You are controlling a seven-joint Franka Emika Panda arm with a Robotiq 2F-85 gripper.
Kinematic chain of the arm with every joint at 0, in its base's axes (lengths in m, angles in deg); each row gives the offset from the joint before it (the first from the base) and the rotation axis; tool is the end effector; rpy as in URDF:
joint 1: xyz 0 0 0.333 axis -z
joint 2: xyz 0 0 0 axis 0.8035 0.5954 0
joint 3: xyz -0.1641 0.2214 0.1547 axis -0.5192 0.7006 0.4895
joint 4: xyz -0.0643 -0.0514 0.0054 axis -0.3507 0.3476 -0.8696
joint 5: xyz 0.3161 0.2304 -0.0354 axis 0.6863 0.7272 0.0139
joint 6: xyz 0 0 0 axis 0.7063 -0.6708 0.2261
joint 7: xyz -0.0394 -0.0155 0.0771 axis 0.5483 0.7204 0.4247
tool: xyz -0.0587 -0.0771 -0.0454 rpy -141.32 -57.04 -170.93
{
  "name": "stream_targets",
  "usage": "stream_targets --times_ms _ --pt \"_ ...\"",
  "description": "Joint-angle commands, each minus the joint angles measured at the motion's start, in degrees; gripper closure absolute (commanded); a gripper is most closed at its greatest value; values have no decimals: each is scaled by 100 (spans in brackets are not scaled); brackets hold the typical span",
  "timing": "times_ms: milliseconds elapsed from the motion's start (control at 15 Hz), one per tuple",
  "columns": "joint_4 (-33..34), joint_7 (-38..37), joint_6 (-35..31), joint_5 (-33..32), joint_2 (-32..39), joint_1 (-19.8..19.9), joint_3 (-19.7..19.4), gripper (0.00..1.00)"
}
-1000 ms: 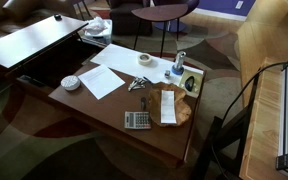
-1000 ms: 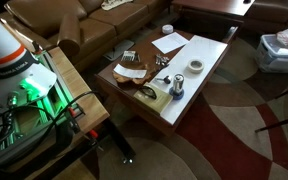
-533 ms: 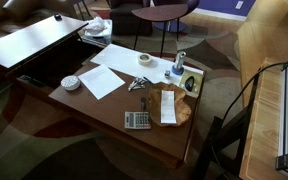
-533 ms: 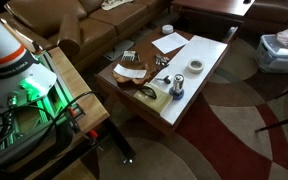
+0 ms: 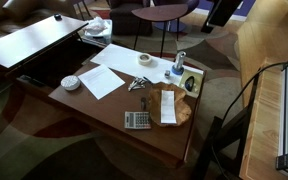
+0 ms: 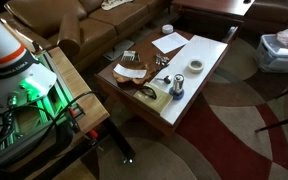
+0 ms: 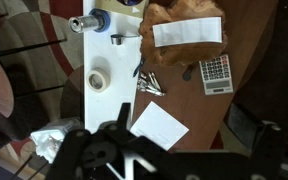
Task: Pick up the calculator and put it in the brown bowl
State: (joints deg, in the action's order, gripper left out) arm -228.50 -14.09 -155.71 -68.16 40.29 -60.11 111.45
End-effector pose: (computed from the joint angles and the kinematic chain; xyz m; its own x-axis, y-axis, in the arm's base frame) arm 0.3605 0.2143 0.3775 0.9050 0.4097 0.1141 0.3357 -0.8529 0.3999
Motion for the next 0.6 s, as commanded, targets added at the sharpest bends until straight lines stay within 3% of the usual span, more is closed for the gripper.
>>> stream_targets --times_ms 0,333,533 --pt "12 -110 30 -103 90 -173 -132 0" --pt "51 -94 27 -95 67 -178 -198 0" --pt "525 -1101 915 -879 1110 -34 473 0"
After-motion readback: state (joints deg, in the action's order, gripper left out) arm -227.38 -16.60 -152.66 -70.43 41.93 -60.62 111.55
